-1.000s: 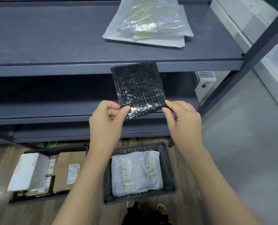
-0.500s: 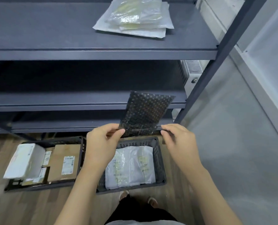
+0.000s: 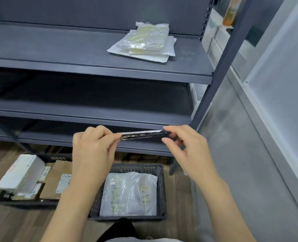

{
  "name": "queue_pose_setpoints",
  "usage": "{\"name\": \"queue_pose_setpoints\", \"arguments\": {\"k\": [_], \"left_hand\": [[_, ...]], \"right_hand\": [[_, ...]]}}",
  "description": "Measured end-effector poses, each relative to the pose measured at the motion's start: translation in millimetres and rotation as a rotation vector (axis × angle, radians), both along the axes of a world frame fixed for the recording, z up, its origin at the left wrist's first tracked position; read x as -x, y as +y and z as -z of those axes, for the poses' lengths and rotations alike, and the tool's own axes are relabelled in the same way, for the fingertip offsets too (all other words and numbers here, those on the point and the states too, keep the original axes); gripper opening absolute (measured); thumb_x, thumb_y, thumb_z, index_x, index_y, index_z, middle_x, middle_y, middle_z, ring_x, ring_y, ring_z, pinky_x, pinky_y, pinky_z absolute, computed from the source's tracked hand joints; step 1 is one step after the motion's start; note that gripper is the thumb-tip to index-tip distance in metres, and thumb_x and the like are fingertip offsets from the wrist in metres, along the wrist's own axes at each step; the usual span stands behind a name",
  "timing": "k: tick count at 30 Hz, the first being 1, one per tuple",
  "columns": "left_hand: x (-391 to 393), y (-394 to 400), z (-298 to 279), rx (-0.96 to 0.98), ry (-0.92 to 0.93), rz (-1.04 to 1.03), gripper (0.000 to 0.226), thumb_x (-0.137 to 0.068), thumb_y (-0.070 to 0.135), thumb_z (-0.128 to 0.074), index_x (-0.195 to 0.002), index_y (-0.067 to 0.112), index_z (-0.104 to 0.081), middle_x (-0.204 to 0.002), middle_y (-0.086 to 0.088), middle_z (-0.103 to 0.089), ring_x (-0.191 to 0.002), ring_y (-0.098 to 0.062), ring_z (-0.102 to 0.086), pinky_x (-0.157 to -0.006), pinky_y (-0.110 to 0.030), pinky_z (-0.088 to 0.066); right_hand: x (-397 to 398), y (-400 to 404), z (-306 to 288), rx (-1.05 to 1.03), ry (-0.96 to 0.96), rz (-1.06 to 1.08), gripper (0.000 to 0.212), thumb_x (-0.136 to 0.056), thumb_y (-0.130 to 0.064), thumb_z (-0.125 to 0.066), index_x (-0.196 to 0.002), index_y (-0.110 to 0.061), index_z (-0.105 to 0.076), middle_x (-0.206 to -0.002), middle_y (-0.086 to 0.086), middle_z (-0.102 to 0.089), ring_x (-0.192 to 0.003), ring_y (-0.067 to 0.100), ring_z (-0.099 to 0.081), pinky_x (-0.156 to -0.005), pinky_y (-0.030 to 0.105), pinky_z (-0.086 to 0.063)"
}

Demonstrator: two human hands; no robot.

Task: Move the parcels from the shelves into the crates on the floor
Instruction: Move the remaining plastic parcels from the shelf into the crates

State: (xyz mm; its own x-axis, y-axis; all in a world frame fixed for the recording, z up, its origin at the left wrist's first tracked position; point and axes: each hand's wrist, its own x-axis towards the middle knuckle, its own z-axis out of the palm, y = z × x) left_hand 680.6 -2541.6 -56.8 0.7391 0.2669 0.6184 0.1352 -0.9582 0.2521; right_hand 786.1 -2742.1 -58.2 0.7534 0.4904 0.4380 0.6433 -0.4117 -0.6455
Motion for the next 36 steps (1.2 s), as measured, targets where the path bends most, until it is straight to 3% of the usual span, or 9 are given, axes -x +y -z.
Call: {"name": "queue_pose_setpoints", "arguments": {"k": [6, 10, 14, 19, 24, 28, 31, 36], "left_hand": [[18.9, -10.3, -10.4, -0.077, -0.113, -0.046, 0.017, -0.086, 0.016, -0.058, -0.083, 0.017, -0.075, -0.075, 0.003, -0.063, -0.068, -0.02, -0.049, -0.071, -0.027, -0.021], [23.0, -9.4, -15.4, -0.074, -0.171, -0.056, 0.021, -0.087, 0.02, -0.055, -0.083, 0.014, -0.074, -0.081, 0.001, -0.066, -0.077, -0.018, -0.049, -0.07, -0.029, -0.025], [29.6, 0.9, -16.4, -0.094, -0.157, -0.048, 0.016, -0.086, 0.018, -0.058, -0.087, 0.013, -0.073, -0.089, -0.001, -0.067, -0.083, -0.021, -0.055, -0.068, -0.034, -0.035], [39.9, 16.7, -19.0, -0.092, -0.13, -0.046, 0.014, -0.084, 0.017, -0.061, -0.087, 0.012, -0.074, -0.089, -0.001, -0.067, -0.082, -0.023, -0.058, -0.066, -0.039, -0.04], [46.3, 34.2, -20.9, -0.114, -0.104, -0.028, 0.009, -0.081, 0.012, -0.066, -0.087, 0.01, -0.073, -0.087, -0.002, -0.068, -0.078, -0.026, -0.061, -0.063, -0.044, -0.044], [46.6, 38.7, -26.6, -0.139, -0.095, -0.041, 0.012, -0.083, 0.019, -0.063, -0.088, 0.014, -0.073, -0.087, 0.001, -0.066, -0.081, -0.021, -0.056, -0.068, -0.033, -0.035], [40.9, 37.7, -27.5, -0.159, -0.068, -0.057, 0.017, -0.085, 0.021, -0.059, -0.088, 0.016, -0.074, -0.081, 0.001, -0.063, -0.072, -0.02, -0.049, -0.063, -0.029, -0.026], [34.3, 41.4, -27.8, -0.095, -0.073, -0.049, 0.014, -0.084, 0.014, -0.062, -0.089, 0.011, -0.075, -0.073, -0.002, -0.056, -0.059, -0.022, -0.045, -0.053, -0.033, -0.035]], "right_hand": [[0.1, 0.3, -0.9, -0.025, -0.228, -0.062, 0.016, -0.086, -0.022, -0.061, -0.095, -0.015, -0.073, -0.084, -0.006, -0.067, -0.076, 0.008, -0.06, -0.072, 0.018, -0.047], [2.2, 3.7, -0.1, -0.127, -0.276, -0.064, 0.019, -0.086, -0.019, -0.06, -0.094, -0.01, -0.074, -0.088, -0.001, -0.07, -0.082, 0.007, -0.061, -0.079, 0.013, -0.047], [1.2, 8.4, 3.7, -0.189, -0.299, -0.004, 0.016, -0.082, -0.008, -0.065, -0.095, -0.008, -0.075, -0.088, 0.001, -0.071, -0.084, 0.007, -0.062, -0.079, 0.017, -0.05], [7.3, 22.0, 9.2, -0.254, -0.305, 0.041, 0.023, -0.084, -0.011, -0.056, -0.095, -0.004, -0.074, -0.09, 0.004, -0.071, -0.088, 0.007, -0.06, -0.088, 0.007, -0.043], [14.2, 39.8, 10.9, -0.27, -0.301, 0.042, 0.023, -0.085, -0.011, -0.055, -0.096, -0.003, -0.074, -0.09, 0.006, -0.071, -0.089, 0.007, -0.06, -0.091, 0.006, -0.041], [19.5, 55.4, 5.3, -0.273, -0.336, 0.0, 0.022, -0.086, -0.01, -0.055, -0.094, -0.003, -0.074, -0.086, 0.005, -0.07, -0.085, 0.01, -0.059, -0.086, 0.01, -0.045], [26.6, 67.7, -1.1, -0.269, -0.394, -0.045, 0.018, -0.086, -0.009, -0.057, -0.091, -0.003, -0.074, -0.082, 0.005, -0.067, -0.079, 0.015, -0.058, -0.077, 0.019, -0.047], [28.5, 68.6, -11.4, -0.236, -0.334, -0.104, 0.018, -0.088, -0.017, -0.059, -0.094, -0.006, -0.073, -0.081, 0.001, -0.067, -0.076, 0.012, -0.057, -0.075, 0.016, -0.045]]}}
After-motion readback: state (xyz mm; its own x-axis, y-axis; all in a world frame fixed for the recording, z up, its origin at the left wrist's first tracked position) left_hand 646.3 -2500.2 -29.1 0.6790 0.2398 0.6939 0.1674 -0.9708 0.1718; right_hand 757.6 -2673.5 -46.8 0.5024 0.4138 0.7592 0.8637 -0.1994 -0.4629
